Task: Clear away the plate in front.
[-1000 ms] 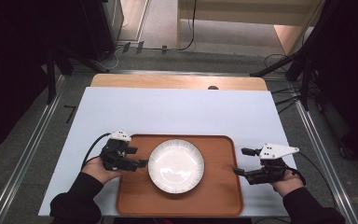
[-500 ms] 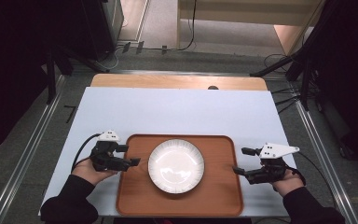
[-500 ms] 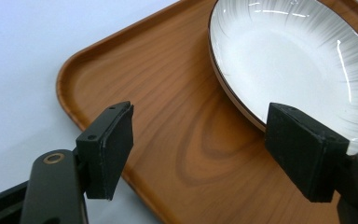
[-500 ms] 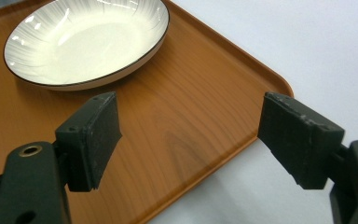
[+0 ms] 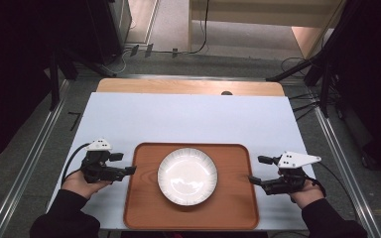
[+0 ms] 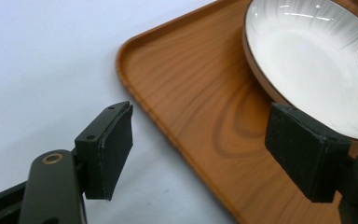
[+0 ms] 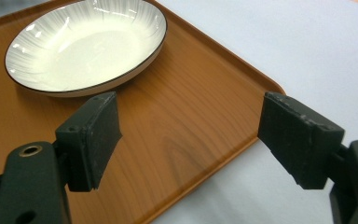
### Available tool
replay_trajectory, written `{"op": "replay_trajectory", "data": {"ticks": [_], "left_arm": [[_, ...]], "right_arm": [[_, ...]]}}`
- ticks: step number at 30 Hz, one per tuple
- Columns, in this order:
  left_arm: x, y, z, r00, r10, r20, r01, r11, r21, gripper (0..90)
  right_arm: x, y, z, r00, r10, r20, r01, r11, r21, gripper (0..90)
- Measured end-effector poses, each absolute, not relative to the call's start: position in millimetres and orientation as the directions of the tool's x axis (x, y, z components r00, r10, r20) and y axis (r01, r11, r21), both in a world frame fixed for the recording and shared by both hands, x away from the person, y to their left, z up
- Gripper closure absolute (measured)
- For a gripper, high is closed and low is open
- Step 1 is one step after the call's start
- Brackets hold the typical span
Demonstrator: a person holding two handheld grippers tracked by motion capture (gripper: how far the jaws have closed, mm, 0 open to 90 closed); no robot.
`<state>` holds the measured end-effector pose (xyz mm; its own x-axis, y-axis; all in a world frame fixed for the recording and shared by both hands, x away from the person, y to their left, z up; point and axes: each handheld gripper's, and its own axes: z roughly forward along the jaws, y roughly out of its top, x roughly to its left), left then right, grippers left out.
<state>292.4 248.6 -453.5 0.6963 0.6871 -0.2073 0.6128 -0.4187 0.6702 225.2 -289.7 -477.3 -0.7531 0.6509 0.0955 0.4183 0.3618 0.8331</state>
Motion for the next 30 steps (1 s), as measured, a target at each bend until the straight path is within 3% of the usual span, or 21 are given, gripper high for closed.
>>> {"op": "replay_trajectory", "data": {"ticks": [16,30], "left_arm": [[293,281,-458,0.664,0.725,-0.182,0.608,-0.382,0.695,19.1],[295,304,-464,0.648,0.755,-0.101,0.562,-0.385,0.732,19.9]], "right_arm": [[225,-290,-477,-0.751,0.653,0.098,0.422,0.361,0.831,21.7],[225,-290,-477,-0.752,0.651,0.099,0.422,0.361,0.832,21.7]]}}
